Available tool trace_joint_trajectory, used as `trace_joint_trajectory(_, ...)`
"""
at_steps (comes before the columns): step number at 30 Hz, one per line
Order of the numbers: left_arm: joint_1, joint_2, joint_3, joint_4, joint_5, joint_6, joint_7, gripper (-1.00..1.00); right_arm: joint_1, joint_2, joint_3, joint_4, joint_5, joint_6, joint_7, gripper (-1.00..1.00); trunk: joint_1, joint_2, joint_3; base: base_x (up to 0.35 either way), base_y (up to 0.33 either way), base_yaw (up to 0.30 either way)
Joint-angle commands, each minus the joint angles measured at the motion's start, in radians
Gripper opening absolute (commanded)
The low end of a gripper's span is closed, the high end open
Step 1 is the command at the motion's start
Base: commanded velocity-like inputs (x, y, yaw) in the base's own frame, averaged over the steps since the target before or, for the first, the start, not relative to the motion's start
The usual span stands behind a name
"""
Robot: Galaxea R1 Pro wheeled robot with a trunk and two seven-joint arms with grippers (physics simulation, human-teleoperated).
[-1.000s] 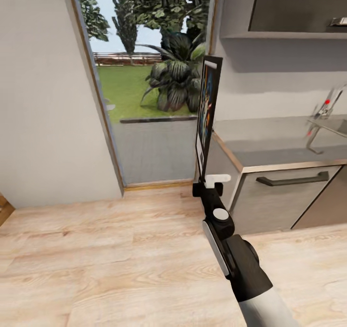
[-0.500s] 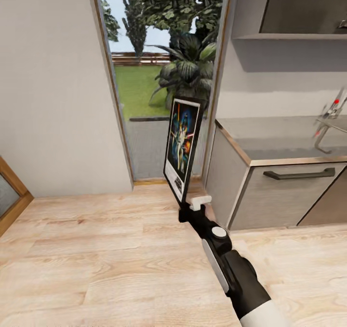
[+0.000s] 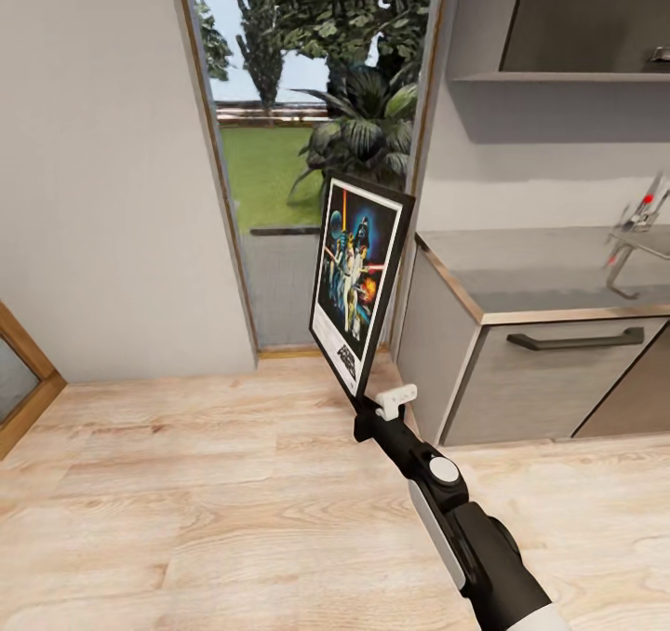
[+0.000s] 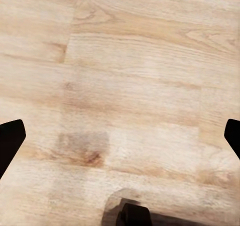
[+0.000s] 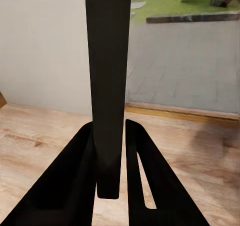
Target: Pick up the poster from the kitchen countertop and hang it on one of the wall nails in the kitchen.
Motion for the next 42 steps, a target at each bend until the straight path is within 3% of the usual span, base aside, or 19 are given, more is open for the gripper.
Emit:
trace_joint_trajectory(1, 0.0, 0.0, 0.002, -0.001, 0.01, 0.001, -0.008, 1.0, 0.0, 0.0, 0.0, -0.001, -0.012, 0.006, 0.003, -1.0, -0.004, 0.007, 0.003, 0.0, 0.0, 0.0)
trace_joint_trajectory(36, 0.0, -0.002, -0.007, 0.002, 0.008, 0.001, -0.007, 1.0, 0.0, -0.02, -0.002, -0.003, -0.011, 0.005, 0.003, -1.0, -0.138, 0.252, 0.112, 0.0, 0.0, 0.0)
trace_joint_trajectory(40, 0.0, -0.003, -0.014, -0.005, 0.008, 0.018, -0.006, 1.0, 0.0, -0.02, -0.003, -0.004, -0.011, 0.005, 0.003, -1.0, -0.153, 0.28, 0.125, 0.0, 0.0, 0.0)
trace_joint_trajectory(42, 0.0, -0.004, -0.016, -0.024, 0.008, 0.059, -0.005, 1.0, 0.0, -0.02, -0.004, -0.004, -0.012, 0.005, 0.003, -1.0, -0.161, 0.294, 0.131, 0.0, 0.0, 0.0)
